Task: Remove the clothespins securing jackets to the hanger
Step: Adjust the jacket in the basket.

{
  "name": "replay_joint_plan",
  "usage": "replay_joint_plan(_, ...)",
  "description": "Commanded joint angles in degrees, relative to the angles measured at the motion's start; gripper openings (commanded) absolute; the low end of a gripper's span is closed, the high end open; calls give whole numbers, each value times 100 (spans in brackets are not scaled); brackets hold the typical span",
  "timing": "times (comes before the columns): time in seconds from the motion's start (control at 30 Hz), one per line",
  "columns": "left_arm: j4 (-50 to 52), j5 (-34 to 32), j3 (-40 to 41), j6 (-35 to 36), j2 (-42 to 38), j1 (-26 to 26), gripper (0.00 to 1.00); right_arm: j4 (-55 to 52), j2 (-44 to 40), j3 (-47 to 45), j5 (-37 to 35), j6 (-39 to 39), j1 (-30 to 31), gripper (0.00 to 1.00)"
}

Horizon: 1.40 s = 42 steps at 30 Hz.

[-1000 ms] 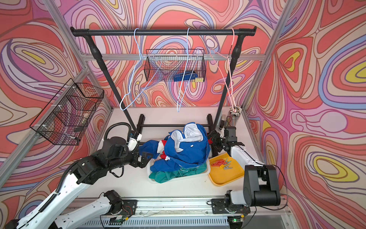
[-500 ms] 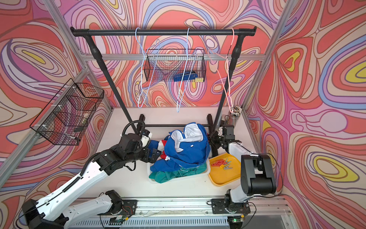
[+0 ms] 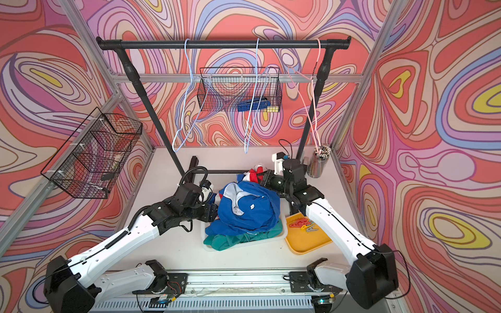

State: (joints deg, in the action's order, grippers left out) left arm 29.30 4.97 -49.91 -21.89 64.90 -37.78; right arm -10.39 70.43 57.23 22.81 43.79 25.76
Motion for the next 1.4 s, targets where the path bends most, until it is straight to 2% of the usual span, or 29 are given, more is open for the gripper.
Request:
replay_joint_plan(0.0,-322,223,64,-131,202,25,48,-554,9,-111,-379,-171,553,0)
replay_joint_plan(0.13,-479,361,61,-182,424,23,26,-530,231,-542,-694,-7,1188,0)
replay_joint_plan(0.3,-542,513,-29,-133,696,20,0,-67,605,-1570,-948,395,1309,0)
replay_joint_plan(0.53,-595,486,-197,-93,1526,-403,0,-538,1543,-1497,-1861,76,1300,0)
replay_joint_plan(0.7,-998,364,-278,-280,2305,-686,0,-408,2582,-1243,-1940,-65,1299,0)
replay_joint_plan(1.0,-2133,624,133,-853,3551,-949,0,26,3572,-1294,-1862,-38,1247,0)
replay_joint_plan(1.17,-2167,358,185,-917,3797,-1118,0,239,3643,-1394,-1787,66,1249,0)
replay_joint_plan(1.27,-2065,208,288,-930,3182,-1119,0,134,3497,-1366,-1807,60,1250,0)
replay_joint_plan(1.37,-1616,58,238,-860,2170,-1122,32,67,3319,-1396,-1806,95,1248,0)
